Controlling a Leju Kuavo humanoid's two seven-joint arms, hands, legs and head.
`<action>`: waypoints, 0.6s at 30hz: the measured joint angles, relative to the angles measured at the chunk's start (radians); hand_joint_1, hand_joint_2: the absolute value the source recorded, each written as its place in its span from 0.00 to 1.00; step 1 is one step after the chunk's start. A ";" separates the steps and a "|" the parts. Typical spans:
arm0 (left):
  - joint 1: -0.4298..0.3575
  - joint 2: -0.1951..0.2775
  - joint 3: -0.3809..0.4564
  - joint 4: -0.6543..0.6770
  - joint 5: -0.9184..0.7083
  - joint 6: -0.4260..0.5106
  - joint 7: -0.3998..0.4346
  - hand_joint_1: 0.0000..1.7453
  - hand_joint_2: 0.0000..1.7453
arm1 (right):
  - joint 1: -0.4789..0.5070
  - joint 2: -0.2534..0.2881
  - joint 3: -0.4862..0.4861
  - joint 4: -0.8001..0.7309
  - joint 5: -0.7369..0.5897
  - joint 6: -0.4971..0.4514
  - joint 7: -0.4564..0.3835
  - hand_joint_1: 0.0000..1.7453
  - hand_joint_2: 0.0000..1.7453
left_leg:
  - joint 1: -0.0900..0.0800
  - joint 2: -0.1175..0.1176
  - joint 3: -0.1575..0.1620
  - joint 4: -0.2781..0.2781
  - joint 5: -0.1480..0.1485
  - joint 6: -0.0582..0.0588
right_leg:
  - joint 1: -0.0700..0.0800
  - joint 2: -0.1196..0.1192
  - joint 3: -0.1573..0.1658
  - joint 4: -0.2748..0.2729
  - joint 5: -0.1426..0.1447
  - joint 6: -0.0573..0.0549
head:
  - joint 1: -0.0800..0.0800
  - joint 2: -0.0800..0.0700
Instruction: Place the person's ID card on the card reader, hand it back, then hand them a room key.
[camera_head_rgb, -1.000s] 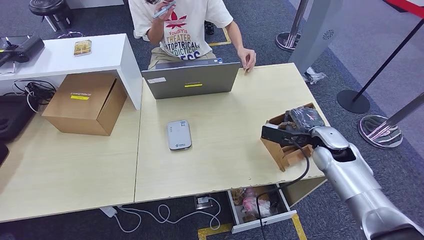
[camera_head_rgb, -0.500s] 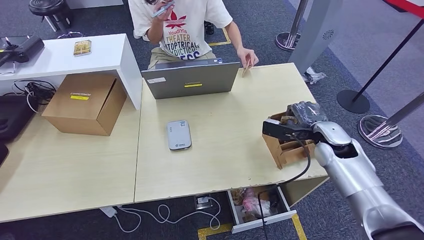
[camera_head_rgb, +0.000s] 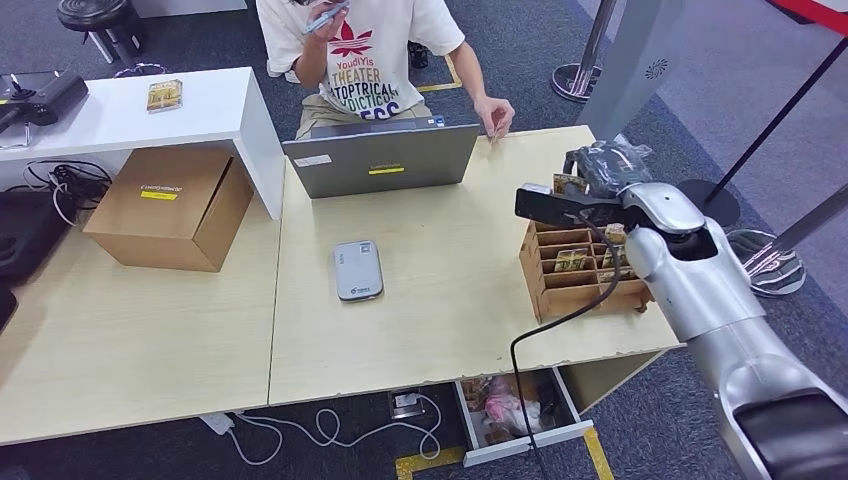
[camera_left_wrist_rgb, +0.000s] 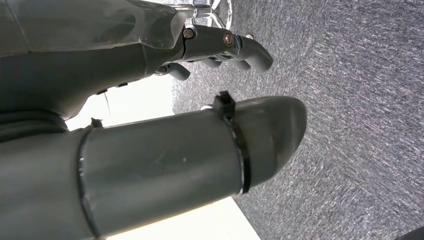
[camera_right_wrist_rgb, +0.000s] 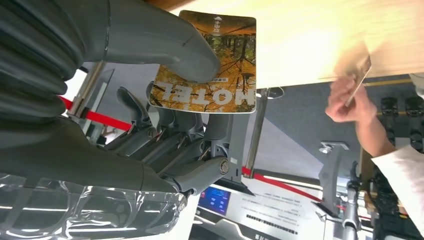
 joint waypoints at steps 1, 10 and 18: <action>0.000 0.000 0.000 0.000 0.000 -0.001 0.002 0.00 0.00 | -0.012 0.005 0.007 0.009 -0.003 0.000 -0.001 0.91 1.00 | 0.000 0.000 0.000 0.000 0.000 0.000 | 0.000 0.000 0.000 0.000 0.000 0.000 | 0.000 0.000; -0.002 0.000 0.000 0.000 0.000 -0.008 0.010 0.00 0.00 | -0.075 0.068 0.060 0.070 -0.017 -0.011 -0.013 1.00 1.00 | 0.000 0.000 0.000 0.000 0.000 0.000 | 0.000 0.000 0.000 0.000 0.000 0.000 | 0.000 0.000; -0.008 -0.002 -0.008 0.000 0.000 -0.019 0.029 0.00 0.00 | -0.083 0.155 0.095 0.101 -0.024 -0.057 -0.003 1.00 1.00 | 0.000 0.000 0.001 0.000 0.000 0.000 | 0.000 0.001 0.000 0.000 0.000 0.000 | 0.000 0.000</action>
